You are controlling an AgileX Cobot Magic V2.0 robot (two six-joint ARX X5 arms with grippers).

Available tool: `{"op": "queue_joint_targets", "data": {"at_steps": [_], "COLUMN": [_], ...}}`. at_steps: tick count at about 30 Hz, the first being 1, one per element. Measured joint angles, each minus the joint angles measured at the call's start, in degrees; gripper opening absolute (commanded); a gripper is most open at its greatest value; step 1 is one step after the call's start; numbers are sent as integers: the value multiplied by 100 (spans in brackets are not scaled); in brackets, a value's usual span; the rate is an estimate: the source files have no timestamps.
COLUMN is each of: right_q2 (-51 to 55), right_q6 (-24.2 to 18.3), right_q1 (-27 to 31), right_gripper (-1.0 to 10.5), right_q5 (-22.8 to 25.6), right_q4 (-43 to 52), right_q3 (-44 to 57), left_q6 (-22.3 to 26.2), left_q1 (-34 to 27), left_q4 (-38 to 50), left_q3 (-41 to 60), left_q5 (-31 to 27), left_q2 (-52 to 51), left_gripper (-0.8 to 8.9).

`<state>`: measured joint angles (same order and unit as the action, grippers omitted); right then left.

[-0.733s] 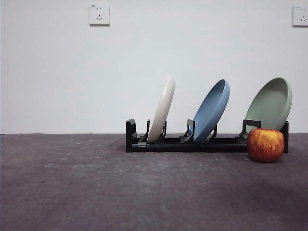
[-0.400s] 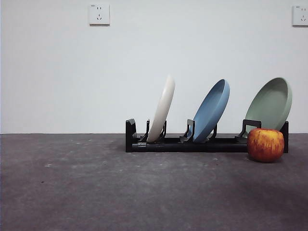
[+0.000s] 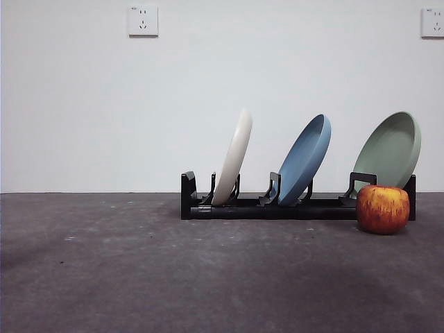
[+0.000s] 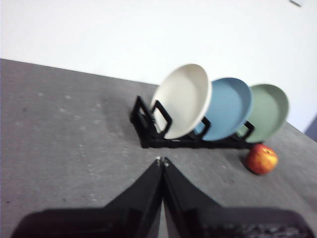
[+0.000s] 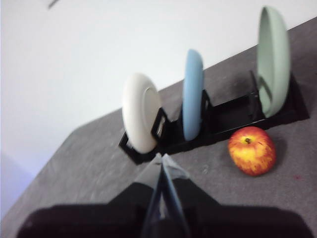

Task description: Take the yellow plate from the plate rack,put the plate on the table,take the apple from the table,put the apple in the plate

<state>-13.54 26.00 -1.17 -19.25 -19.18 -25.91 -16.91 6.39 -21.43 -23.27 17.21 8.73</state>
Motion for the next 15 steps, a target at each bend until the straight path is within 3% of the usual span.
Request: {"op": "queue_joint_targets", "data": {"at_steps": [15], "right_q2": [-2236], "right_q6": [-2673], "right_q1": [-306], "right_gripper": [-11], "right_q5": [-914], "right_q4": [-3694], "right_q3": [-3093], "left_q6": [1259], "left_q1": [0], "left_q4": [-1624], "left_q3": [-1851], "left_q5": [1711], "left_q2": [1886], "left_gripper": [-6]}}
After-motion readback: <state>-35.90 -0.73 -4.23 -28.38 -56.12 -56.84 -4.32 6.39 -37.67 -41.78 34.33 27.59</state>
